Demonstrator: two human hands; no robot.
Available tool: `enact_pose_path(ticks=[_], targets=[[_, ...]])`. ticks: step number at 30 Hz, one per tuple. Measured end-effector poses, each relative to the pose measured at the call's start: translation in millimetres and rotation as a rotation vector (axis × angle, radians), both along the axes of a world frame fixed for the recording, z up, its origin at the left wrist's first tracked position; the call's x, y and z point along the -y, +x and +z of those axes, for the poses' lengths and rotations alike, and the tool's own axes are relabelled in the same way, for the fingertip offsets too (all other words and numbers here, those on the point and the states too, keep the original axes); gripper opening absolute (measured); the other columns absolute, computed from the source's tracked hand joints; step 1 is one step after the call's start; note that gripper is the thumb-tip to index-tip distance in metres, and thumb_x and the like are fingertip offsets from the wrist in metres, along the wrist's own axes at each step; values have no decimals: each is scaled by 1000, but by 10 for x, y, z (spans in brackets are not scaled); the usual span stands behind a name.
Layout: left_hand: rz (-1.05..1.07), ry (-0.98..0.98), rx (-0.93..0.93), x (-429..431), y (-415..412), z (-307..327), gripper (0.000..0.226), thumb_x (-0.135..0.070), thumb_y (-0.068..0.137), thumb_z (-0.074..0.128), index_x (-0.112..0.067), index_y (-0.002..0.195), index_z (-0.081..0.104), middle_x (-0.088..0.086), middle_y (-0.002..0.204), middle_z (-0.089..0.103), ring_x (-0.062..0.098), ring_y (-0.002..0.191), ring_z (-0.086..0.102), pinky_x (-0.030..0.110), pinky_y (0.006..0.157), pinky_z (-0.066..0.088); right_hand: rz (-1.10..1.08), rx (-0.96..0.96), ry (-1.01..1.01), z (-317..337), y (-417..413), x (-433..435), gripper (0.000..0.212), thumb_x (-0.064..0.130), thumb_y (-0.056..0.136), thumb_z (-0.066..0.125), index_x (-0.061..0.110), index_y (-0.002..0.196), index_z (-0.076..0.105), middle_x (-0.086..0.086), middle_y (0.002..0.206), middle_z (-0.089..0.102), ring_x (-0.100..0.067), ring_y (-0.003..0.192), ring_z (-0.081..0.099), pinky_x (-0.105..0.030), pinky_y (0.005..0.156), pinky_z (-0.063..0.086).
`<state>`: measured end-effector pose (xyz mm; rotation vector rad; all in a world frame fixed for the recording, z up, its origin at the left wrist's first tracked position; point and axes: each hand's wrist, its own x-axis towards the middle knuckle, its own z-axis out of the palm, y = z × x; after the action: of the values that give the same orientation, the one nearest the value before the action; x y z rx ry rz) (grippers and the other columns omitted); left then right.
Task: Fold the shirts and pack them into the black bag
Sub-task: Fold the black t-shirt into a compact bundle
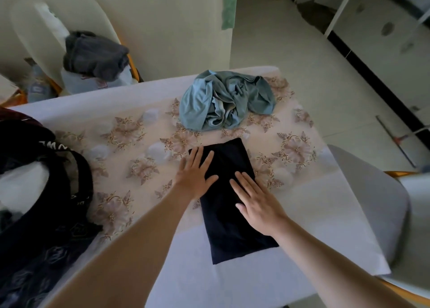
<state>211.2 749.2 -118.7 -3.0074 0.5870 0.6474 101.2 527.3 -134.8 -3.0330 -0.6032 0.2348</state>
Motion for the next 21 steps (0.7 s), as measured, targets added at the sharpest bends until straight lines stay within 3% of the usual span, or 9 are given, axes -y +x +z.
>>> enact_pose_path(ticks=[3, 5, 8, 11, 15, 17, 21], targets=[[-9, 34, -45, -32, 15, -42, 75, -66, 97, 13, -29, 152, -24, 5, 159, -31, 22, 146, -29, 48, 122, -7, -25, -40, -14, -54, -45, 112, 68, 51, 104, 24, 15, 160, 9, -7, 167, 0, -21, 154, -2, -43, 124, 13], [0, 74, 77, 7, -125, -52, 73, -61, 99, 10, -22, 153, -21, 10, 160, -28, 26, 147, -27, 50, 122, -5, -21, -39, -30, -49, -44, 109, 69, 52, 104, 23, 15, 160, 8, -8, 167, -1, -22, 154, -4, -44, 124, 11], [-15, -25, 230, 125, -499, -69, 68, -49, 102, 16, -10, 156, -1, 13, 164, -10, 28, 152, -9, 49, 122, 8, -29, -48, -66, -7, -31, 54, 69, 51, 102, 20, 13, 159, 10, -10, 167, -1, -24, 154, -2, -46, 122, 9], [-122, -209, 220, 187, -992, -141, 69, -50, 99, 27, -10, 155, 25, 10, 164, 15, 26, 151, 15, 47, 120, 23, -50, 9, -55, 75, -101, -35, 65, 40, 102, 27, 6, 157, 21, -13, 166, 7, -26, 154, 4, -45, 122, 13], [-174, -205, 184, 62, -1538, -247, 77, -56, 96, 37, -13, 157, 18, 11, 165, 7, 26, 152, 4, 45, 120, 14, 127, 72, -37, 82, -413, -61, 59, 14, 97, 26, 3, 155, 26, -15, 165, 15, -27, 153, 13, -44, 122, 21], [-184, -193, 171, -31, -1667, -221, 81, -60, 95, 39, -14, 157, 17, 12, 165, 7, 27, 152, 4, 44, 119, 14, 148, 54, -59, 67, -579, -9, 60, 11, 95, 22, 4, 154, 31, -13, 164, 18, -27, 153, 14, -44, 120, 26], [-296, -191, 157, -163, -1787, -170, 94, -73, 86, 39, -12, 156, 23, 11, 165, 9, 28, 152, 8, 43, 117, 14, 131, 19, -135, 160, -756, 36, 58, 15, 97, 25, 4, 153, 32, -14, 165, 14, -28, 154, 6, -47, 120, 16]])
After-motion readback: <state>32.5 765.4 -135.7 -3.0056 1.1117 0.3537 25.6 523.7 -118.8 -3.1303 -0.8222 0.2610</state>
